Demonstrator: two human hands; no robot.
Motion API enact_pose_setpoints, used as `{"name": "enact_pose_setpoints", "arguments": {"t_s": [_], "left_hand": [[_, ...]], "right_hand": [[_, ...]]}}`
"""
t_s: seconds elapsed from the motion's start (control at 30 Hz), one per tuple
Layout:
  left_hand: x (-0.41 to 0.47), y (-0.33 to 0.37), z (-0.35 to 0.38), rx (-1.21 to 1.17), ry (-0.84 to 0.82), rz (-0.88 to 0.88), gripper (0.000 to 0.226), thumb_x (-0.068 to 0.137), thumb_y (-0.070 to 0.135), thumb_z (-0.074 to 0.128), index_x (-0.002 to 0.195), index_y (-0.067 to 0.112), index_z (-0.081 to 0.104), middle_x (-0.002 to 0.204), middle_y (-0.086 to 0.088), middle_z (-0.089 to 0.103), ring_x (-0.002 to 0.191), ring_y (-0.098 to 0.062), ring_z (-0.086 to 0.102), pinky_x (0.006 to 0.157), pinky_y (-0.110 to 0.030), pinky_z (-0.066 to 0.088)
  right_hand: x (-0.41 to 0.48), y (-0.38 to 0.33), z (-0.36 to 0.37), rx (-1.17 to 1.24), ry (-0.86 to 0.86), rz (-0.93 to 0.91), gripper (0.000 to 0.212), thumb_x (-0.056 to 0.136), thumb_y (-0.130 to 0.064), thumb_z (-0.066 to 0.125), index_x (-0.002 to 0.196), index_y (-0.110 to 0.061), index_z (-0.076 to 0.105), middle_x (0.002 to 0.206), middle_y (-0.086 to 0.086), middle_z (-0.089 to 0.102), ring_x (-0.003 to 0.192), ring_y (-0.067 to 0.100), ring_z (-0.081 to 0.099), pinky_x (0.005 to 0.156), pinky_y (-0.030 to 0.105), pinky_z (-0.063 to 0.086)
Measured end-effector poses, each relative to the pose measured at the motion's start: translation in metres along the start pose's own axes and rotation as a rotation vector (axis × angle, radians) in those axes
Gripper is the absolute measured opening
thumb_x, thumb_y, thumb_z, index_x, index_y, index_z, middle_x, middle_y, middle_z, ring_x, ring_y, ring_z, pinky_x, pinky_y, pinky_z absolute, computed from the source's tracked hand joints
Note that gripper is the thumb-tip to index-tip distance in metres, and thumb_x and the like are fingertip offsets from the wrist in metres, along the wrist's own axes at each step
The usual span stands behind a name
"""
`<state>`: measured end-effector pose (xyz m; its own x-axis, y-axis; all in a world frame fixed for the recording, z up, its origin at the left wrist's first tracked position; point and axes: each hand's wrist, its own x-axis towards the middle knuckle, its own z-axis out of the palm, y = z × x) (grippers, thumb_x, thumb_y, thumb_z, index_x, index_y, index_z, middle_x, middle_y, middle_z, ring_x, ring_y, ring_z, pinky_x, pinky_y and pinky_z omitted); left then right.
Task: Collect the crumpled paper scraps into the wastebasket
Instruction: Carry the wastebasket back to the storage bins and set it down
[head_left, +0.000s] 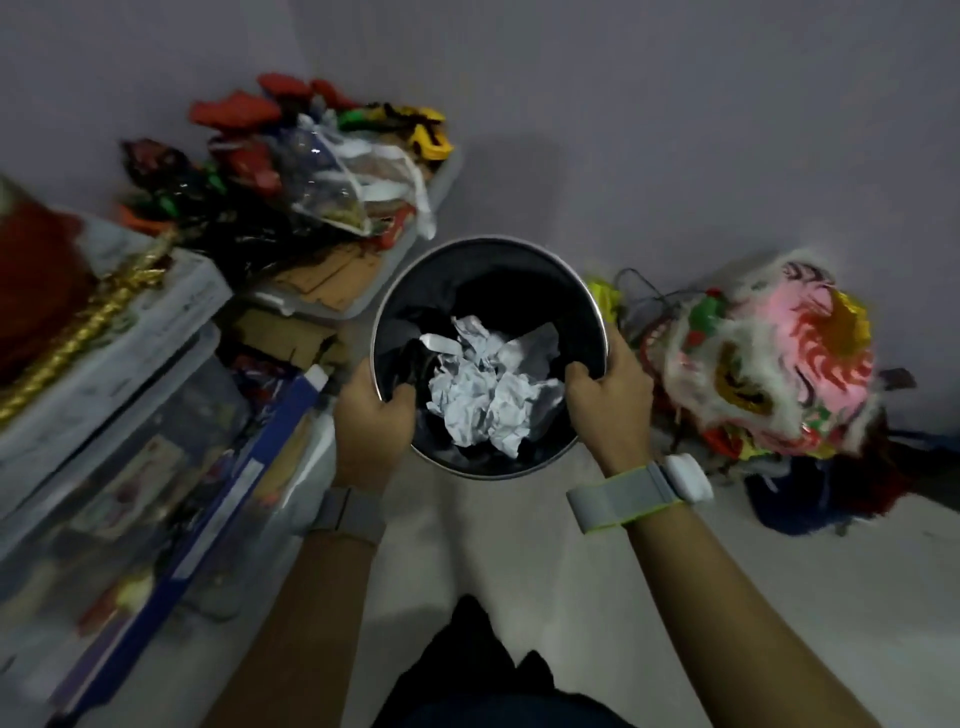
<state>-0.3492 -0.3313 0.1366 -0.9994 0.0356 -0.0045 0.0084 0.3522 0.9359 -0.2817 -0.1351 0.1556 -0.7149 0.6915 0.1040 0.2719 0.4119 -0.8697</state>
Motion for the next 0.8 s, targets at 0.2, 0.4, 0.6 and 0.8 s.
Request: {"name": "enact_pose_setpoints", "arguments": {"t_s": [0.2,0.4,0.6,0.8], "left_hand": [[0.010,-0.016,-0.025,0.073,0.199,-0.084,0.029,0.085,-0.001,0.053,0.107,0.014,0.063,0.077,0.009,0.060,0.068,0.008,0.057,0.059,-0.010,0.038],[-0.005,-0.052,-0.058,0.053,0.358,-0.264,0.033,0.086,0.005,0.054,0.118,0.011,0.061,0.102,-0.003,0.067,0.092,-0.021,0.063,0.075,-0.027,0.047],[-0.044,-0.075,-0.063,0.077,0.589,-0.427,0.043,0.088,0.005,0.053,0.131,0.010,0.054,0.114,-0.013,0.066,0.096,-0.029,0.062,0.078,-0.037,0.051],[-0.074,-0.104,-0.041,0.113,0.725,-0.662,0.040,0.087,0.007,0.053,0.127,0.008,0.054,0.121,-0.017,0.065,0.108,-0.036,0.062,0.088,-0.034,0.049]], "right_hand": [[0.026,-0.003,0.061,0.020,-0.192,-0.083,0.047,0.074,-0.013,0.052,0.119,-0.027,0.058,0.088,0.001,0.065,0.077,0.022,0.057,0.068,0.031,0.046],[0.026,-0.017,0.116,0.018,-0.464,-0.195,0.042,0.076,-0.014,0.052,0.116,-0.023,0.060,0.093,0.008,0.067,0.082,0.027,0.058,0.070,0.030,0.045],[0.017,-0.019,0.170,-0.010,-0.791,-0.275,0.030,0.082,-0.005,0.055,0.110,-0.011,0.064,0.095,0.013,0.067,0.084,0.028,0.058,0.066,0.026,0.035],[0.003,0.016,0.212,-0.050,-1.004,-0.456,0.035,0.082,0.004,0.052,0.115,-0.005,0.061,0.094,0.024,0.065,0.079,0.042,0.056,0.065,0.047,0.047]]}}
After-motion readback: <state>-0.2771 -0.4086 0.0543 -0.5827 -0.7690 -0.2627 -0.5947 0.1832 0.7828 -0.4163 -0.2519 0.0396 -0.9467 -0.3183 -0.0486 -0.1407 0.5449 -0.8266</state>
